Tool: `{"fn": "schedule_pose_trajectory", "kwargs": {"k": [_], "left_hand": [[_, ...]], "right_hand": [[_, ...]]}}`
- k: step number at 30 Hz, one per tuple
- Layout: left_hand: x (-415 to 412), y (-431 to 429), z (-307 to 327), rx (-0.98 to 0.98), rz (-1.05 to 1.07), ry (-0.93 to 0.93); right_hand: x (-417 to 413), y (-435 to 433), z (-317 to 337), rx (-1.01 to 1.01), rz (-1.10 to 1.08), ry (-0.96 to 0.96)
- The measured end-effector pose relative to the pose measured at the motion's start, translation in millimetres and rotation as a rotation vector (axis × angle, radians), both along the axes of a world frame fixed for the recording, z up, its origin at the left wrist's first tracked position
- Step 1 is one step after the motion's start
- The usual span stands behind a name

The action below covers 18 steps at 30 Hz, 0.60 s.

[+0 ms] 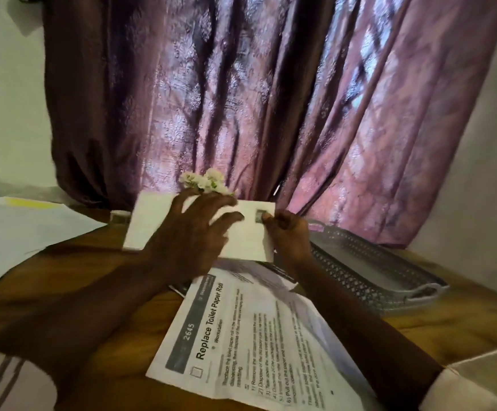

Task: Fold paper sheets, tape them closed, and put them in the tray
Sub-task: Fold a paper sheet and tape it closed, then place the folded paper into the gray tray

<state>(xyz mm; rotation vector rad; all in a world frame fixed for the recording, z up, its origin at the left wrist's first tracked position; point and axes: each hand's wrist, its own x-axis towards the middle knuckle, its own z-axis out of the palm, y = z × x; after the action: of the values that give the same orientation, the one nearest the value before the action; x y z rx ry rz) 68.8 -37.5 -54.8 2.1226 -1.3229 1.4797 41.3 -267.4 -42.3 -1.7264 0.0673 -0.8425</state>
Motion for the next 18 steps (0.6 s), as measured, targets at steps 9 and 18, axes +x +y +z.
{"fn": "schedule_pose_trajectory", "kwargs": {"k": [9,18], "left_hand": [[-22,-39,-31,0.308,-0.21,0.043],[-14,-41,-34,0.288,-0.236,-0.023]], "right_hand": [[-99,-99,24,0.366,-0.282,-0.092],[-123,-181,47,-0.057,-0.661,0.325]]}}
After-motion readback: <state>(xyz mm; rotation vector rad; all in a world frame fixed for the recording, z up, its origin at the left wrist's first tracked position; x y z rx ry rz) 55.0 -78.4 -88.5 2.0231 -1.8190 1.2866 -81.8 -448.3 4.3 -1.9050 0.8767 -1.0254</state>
